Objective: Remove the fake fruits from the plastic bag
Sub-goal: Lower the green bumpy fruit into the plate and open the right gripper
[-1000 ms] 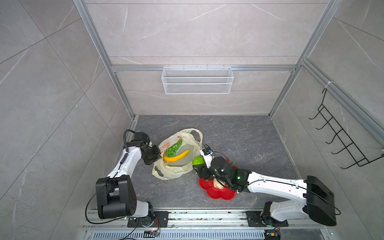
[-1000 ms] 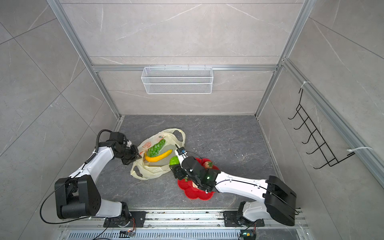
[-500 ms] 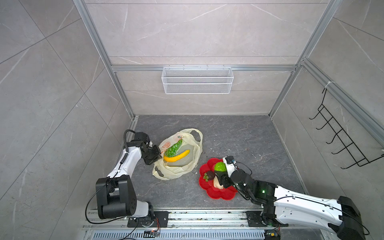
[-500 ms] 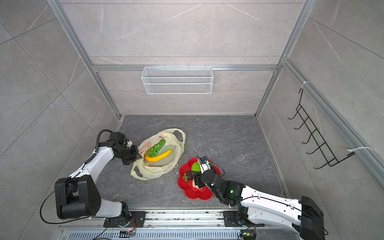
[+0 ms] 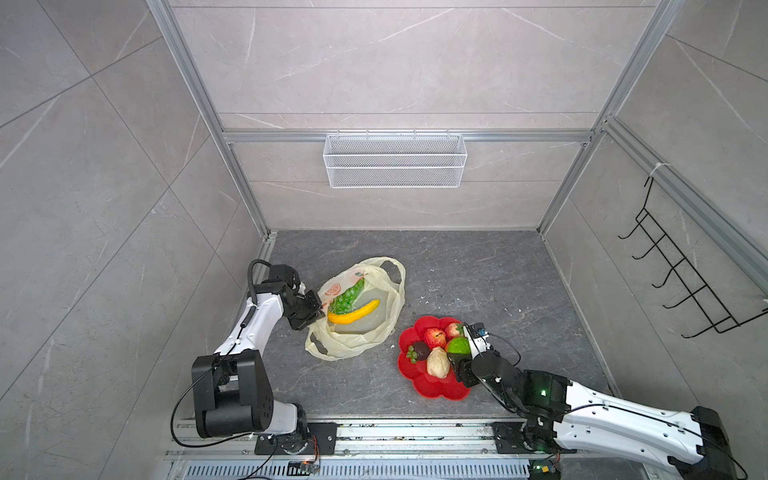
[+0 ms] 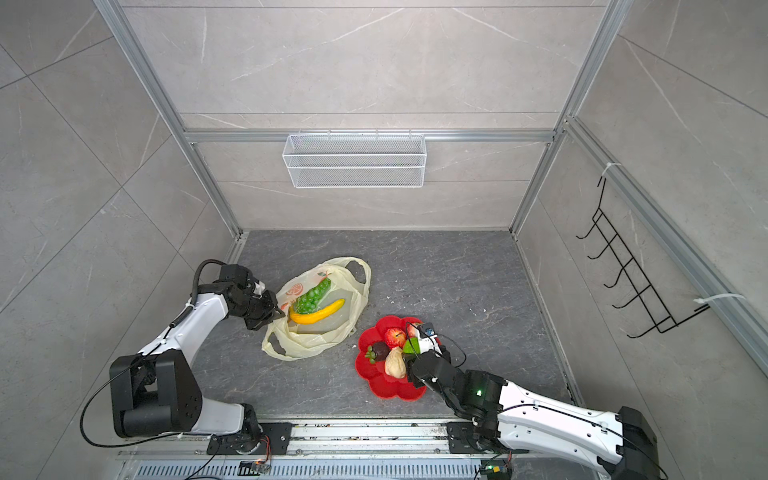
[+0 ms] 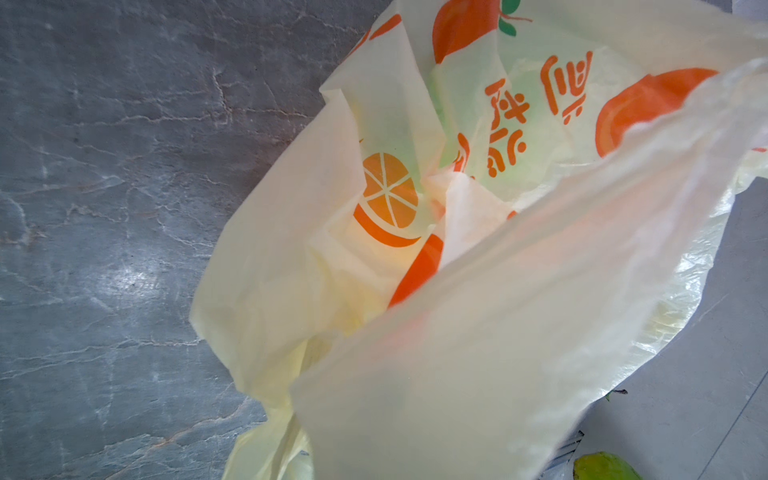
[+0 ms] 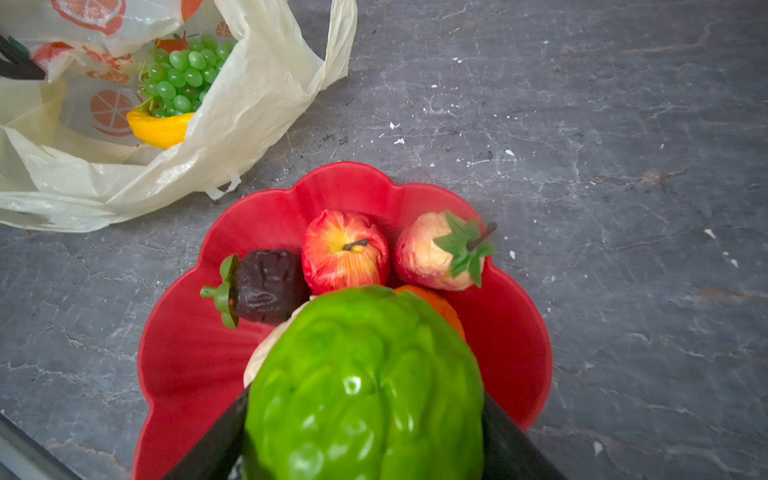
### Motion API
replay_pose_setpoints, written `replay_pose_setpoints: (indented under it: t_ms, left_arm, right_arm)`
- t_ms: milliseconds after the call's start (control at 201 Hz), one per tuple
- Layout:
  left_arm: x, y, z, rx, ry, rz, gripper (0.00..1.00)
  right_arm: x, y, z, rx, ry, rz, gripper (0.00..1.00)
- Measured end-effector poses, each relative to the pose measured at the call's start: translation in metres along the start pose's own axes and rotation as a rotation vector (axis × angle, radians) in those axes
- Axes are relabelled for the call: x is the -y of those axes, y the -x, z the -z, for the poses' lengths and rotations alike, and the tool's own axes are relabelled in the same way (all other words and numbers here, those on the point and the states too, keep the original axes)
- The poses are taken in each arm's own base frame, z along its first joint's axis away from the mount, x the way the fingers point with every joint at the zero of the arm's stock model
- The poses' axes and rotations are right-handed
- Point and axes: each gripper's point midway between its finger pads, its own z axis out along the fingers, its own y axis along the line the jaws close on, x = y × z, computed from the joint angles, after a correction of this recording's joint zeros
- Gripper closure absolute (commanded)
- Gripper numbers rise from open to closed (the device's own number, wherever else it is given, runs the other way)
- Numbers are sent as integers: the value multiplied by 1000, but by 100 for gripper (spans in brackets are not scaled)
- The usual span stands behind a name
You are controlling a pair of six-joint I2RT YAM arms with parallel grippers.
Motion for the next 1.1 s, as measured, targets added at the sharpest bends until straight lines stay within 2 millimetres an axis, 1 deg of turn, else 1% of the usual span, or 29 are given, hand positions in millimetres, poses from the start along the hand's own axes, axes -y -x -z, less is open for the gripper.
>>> replay_pose_setpoints:
  t_ms: [174,289,423,682,836,991,1095]
  left_arm:
    - [0,0,0,0,0,0,100]
    - [0,0,0,0,0,0,100]
    - [0,0,0,0,0,0,100]
    - [0,0,0,-2,1,0,100]
    - [0,0,0,-2,1,0,100]
    - [0,0,-1,-2,1,1,100]
    - [0,0,-1,-2,1,1,100]
  right_arm:
    - [5,-20,-3,-66,-47,-23,41]
    - [2,-37,-7,-110,-80,7,40]
    - [3,-47,-10,-133,-123,46,39]
    - [4,-53,-13,-136,-162,79,36]
    - [3,-56,-15,-142,-176,97,27]
    - [0,-54,-14,-135,-171,98,24]
    - [0,-54,-14,-134,-170,98,17]
